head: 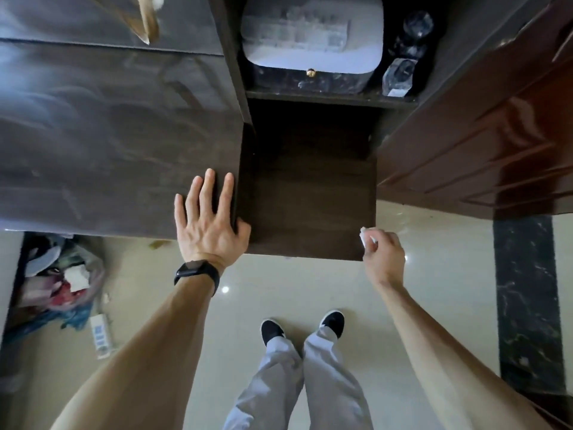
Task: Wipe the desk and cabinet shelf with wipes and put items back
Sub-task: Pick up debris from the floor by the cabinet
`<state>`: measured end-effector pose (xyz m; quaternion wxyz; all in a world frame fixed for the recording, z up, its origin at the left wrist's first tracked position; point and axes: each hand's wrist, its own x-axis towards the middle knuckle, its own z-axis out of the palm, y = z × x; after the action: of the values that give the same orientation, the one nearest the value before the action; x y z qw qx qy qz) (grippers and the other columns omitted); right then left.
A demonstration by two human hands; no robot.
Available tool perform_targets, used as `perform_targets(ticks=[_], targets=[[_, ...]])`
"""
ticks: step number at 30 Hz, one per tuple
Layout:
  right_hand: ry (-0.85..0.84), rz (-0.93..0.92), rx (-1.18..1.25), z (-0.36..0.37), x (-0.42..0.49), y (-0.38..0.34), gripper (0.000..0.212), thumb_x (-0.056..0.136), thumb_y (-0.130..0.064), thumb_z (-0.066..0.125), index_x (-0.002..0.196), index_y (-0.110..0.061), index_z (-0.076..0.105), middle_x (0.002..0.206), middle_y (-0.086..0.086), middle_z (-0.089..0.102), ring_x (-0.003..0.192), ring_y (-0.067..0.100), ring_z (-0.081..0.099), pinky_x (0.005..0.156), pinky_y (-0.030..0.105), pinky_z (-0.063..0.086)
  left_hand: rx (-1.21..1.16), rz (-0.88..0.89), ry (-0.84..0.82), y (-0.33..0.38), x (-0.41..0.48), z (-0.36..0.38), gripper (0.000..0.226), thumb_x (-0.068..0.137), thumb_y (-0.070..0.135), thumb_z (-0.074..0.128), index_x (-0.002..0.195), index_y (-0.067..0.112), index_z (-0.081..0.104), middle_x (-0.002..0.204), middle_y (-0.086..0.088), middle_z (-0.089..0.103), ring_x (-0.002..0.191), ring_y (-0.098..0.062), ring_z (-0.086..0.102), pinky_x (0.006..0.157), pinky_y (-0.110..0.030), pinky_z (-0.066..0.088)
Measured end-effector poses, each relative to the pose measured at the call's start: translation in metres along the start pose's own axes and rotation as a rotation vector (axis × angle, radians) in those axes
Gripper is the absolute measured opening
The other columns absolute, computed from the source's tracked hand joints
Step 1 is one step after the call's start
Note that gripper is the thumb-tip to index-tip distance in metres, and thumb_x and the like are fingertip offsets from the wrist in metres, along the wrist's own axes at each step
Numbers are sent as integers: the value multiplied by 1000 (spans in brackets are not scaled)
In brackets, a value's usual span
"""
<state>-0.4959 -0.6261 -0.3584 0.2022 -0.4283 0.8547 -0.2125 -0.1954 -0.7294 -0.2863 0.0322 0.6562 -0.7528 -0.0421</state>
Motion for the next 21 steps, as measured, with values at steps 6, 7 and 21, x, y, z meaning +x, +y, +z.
perform_targets(ticks=[6, 7, 21], targets=[[-133, 452, 50, 1, -41, 7, 16, 79, -18, 62, 67, -11, 70, 73, 4, 71, 76, 29, 67, 60, 24, 42, -24, 3, -43, 2, -2, -6, 84, 78, 40, 52, 157, 22, 28, 164, -10, 24, 151, -32, 19, 122, -57, 14], [-184, 490, 76, -5, -48, 6, 14, 75, -17, 64, 64, -9, 67, 70, 4, 68, 75, 29, 67, 59, 24, 39, -32, -2, -64, 3, -1, -8, 84, 78, 40, 50, 157, 22, 27, 164, -10, 23, 152, -32, 18, 121, -58, 14], [180, 299, 395, -208, -240, -31, 15, 89, -22, 65, 85, -34, 73, 81, -13, 65, 76, -1, 61, 73, 5, 41, -138, 427, -587, 117, -144, -105, 61, 94, 31, 50, 153, 26, 35, 159, 2, 35, 146, -21, 29, 119, -36, 23]])
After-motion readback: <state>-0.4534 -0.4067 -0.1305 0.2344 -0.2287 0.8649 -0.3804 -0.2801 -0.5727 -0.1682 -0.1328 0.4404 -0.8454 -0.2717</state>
